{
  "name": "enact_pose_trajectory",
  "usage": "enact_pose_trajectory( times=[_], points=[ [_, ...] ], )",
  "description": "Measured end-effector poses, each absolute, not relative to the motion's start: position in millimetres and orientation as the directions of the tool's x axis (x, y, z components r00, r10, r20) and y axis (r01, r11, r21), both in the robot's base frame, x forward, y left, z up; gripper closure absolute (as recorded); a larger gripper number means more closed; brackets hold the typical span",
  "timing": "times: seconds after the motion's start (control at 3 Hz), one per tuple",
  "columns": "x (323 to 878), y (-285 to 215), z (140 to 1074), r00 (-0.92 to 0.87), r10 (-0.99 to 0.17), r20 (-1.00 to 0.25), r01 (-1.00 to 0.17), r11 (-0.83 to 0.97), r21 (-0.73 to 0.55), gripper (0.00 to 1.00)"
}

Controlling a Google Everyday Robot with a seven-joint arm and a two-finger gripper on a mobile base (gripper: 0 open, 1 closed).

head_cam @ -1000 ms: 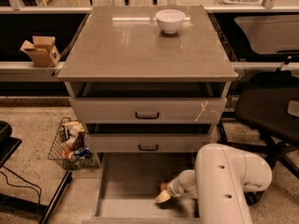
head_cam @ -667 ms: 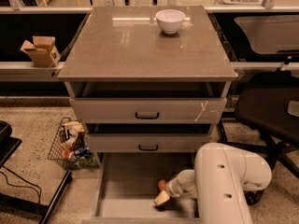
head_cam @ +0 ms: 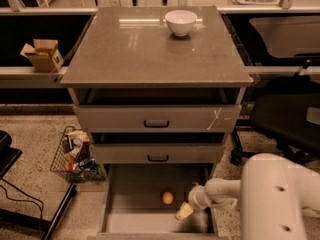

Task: Place orange into bottom drawer

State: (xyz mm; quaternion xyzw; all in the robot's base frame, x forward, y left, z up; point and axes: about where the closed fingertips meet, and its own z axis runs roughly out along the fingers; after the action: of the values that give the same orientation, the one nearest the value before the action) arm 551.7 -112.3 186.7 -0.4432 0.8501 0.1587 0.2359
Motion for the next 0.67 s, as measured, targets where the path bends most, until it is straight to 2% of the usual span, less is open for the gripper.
enact_pose_trajectory(
  times=[0.33,0.67],
  points=[
    [517,-153,258,-0.433,-0.72,-0.543,-0.858,0.514,0.002,0.0],
    [486,-191,313,-0.417,-0.774,-0.476,-0.864,0.501,-0.058,0.0]
  ],
)
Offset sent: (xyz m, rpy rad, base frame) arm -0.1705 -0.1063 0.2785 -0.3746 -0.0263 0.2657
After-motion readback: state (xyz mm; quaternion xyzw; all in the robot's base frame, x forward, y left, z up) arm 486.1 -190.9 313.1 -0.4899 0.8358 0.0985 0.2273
